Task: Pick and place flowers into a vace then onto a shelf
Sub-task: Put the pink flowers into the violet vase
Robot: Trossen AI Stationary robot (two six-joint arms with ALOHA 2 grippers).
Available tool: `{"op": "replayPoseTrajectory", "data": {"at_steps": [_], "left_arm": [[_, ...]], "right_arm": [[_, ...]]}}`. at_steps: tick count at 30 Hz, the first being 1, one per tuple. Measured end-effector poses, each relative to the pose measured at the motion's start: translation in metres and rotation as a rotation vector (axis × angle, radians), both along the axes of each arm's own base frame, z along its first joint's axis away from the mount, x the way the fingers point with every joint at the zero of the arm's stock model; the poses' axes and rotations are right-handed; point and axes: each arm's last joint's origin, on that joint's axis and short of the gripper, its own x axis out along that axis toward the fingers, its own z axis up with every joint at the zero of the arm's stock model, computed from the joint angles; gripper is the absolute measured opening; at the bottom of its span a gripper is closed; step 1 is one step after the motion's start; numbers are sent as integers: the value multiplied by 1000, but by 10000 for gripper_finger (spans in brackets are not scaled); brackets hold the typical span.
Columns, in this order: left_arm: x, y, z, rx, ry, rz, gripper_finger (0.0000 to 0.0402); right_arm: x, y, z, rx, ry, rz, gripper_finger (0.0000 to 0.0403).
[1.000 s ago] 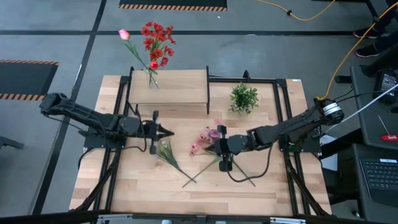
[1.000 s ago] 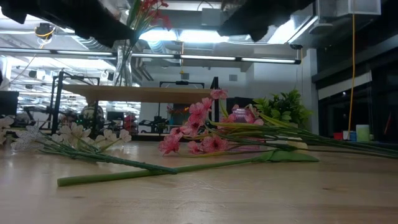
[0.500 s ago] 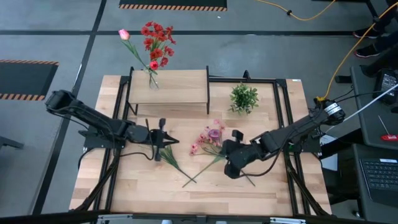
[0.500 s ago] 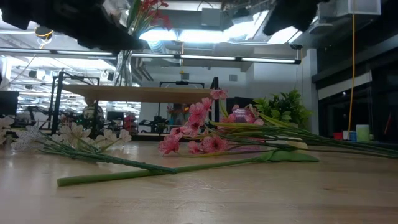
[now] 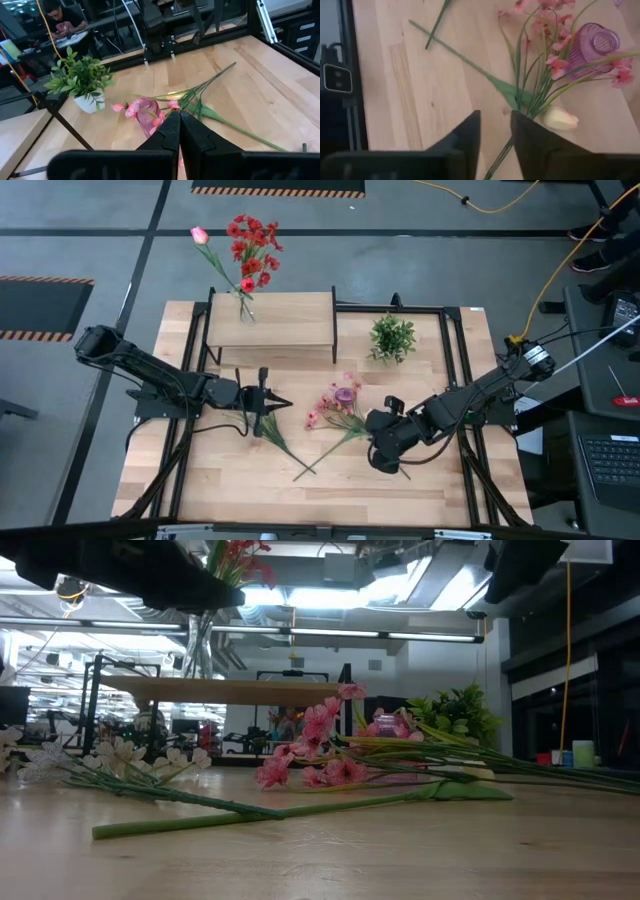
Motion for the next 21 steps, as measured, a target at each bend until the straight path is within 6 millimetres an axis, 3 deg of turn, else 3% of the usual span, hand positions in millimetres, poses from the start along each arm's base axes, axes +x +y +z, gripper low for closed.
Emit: {"op": "replayPoseTrajectory", "data": {"at_steps": [6,10,21], "left_arm": [[0,0,0,0,0,0,1],[0,0,0,-1,0,-1,1],[-1,0,-2,-4,13,-1,1]], "right_arm": [[0,1,-1,-3,4,-4,199],[4,4,-10,-11,26,-25,231],[16,22,-60,-167,129,-47,219]]}}
